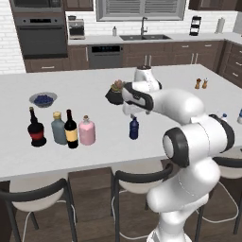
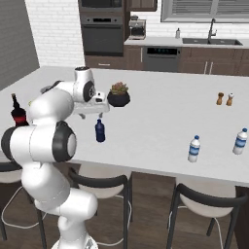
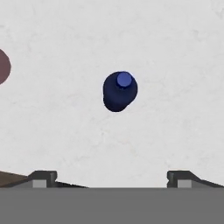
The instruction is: Move the plastic bottles in the middle to the plastics group, and the glass bottles in the middle to the glass group.
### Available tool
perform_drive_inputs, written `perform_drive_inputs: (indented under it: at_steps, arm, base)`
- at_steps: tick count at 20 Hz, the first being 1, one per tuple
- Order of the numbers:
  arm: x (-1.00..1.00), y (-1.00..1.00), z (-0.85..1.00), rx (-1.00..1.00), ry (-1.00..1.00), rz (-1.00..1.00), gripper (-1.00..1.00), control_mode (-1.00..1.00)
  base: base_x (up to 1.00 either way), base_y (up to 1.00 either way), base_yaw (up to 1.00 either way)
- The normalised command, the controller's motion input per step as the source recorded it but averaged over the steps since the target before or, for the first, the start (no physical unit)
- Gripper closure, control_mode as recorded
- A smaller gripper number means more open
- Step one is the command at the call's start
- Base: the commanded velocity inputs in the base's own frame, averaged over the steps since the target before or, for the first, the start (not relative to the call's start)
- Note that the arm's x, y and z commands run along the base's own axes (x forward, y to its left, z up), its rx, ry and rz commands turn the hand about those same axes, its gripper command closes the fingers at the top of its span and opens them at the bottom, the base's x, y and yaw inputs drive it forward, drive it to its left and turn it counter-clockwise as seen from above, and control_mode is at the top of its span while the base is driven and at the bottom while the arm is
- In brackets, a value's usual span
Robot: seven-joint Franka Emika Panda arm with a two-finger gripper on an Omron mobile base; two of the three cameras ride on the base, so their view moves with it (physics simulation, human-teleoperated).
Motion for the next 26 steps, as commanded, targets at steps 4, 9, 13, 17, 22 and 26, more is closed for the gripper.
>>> perform_drive_inputs:
  at_steps: [4,9,13,17,22,26]
  arm:
    - [0.35,0.00,-0.04,0.00,0.00,-0.01,-1.00,-1.00]
    - [0.44,0.00,-0.35,0.00,0.00,-0.01,-1.00,-1.00]
    - [0.35,0.00,-0.61,0.02,0.00,0.00,-1.00,-1.00]
    - [0.10,0.00,-0.59,0.05,-0.05,0.00,-1.00,-1.00]
    - [0.00,0.00,-0.14,0.04,-0.18,0.00,-1.00,-1.00]
    - [-0.11,0.00,-0.02,0.01,-0.05,0.00,-1.00,-1.00]
  base:
    - [0.00,0.00,0.00]
    - [0.00,0.00,0.00]
    - [0.00,0.00,0.00]
    - [0.00,0.00,0.00]
    - [0.00,0.00,0.00]
    - [0.00,0.00,0.00]
